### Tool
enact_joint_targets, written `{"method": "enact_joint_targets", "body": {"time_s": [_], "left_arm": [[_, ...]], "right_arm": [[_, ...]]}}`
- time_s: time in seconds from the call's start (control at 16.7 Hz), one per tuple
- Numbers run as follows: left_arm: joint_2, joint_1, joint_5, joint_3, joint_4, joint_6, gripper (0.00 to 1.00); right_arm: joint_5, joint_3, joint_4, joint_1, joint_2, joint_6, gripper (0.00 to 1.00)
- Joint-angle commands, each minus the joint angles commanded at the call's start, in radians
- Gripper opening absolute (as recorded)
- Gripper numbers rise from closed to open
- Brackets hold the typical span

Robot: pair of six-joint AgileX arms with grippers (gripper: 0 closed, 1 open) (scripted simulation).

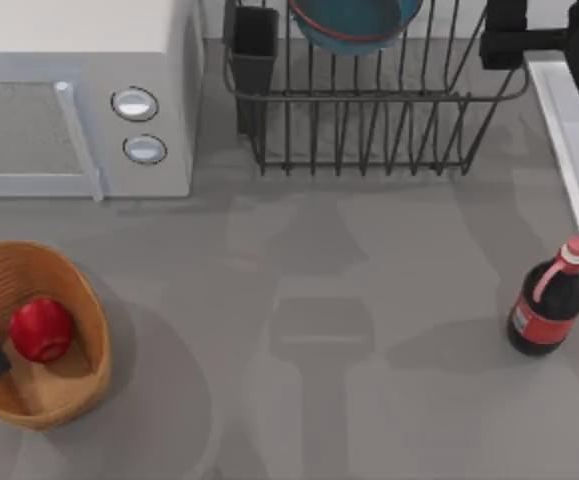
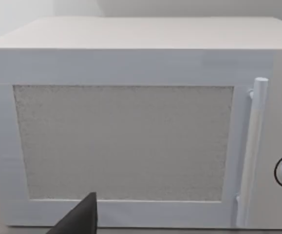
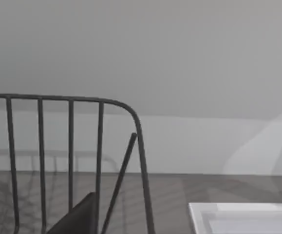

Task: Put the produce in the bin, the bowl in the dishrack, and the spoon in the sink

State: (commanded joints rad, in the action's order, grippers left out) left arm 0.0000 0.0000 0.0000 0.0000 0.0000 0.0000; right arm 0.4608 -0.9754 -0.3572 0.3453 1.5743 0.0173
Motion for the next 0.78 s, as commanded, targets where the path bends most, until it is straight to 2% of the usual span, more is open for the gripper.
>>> {"method": "enact_joint_targets", "body": {"time_s": [0.42,0.78], "left_arm": [[0.000,0.000,0.000,0.000,0.000,0.000,1.00],[0.000,0.000,0.000,0.000,0.000,0.000,1.00]], "right_arm": [[-0.250,0.508,0.302,-0.275,-0.832,-0.014,1.00],[-0.406,0.848,0.371,-0.353,-1.390,-0.020,1.00]]}}
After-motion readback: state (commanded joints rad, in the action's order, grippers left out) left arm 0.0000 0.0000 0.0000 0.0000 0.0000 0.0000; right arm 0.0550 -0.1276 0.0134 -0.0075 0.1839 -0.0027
